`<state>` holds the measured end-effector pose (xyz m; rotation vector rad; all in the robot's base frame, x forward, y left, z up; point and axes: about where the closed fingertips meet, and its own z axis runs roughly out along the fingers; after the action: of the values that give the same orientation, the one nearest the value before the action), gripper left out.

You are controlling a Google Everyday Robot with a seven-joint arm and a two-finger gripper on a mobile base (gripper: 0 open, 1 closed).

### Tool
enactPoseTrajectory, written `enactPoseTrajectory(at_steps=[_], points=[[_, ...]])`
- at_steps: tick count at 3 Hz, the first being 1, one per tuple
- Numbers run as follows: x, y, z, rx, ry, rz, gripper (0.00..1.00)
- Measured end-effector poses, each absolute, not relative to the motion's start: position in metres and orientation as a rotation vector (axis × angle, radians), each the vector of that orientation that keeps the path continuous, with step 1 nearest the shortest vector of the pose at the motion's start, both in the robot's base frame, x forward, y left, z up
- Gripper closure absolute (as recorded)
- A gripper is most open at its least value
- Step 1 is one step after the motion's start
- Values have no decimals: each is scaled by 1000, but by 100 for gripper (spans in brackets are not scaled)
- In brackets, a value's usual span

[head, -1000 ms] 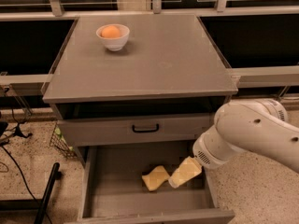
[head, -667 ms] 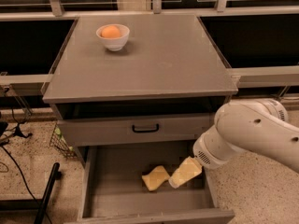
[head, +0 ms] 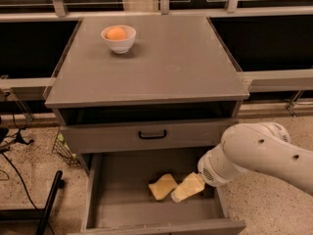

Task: Pick sponge from middle drawer and place on counter

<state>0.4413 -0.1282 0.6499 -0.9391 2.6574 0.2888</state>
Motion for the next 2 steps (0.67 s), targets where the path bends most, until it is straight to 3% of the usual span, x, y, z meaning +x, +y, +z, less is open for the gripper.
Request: enactPoseTrajectory(at_steps=[2], points=[[437, -113, 592, -844, 2507, 416, 0]])
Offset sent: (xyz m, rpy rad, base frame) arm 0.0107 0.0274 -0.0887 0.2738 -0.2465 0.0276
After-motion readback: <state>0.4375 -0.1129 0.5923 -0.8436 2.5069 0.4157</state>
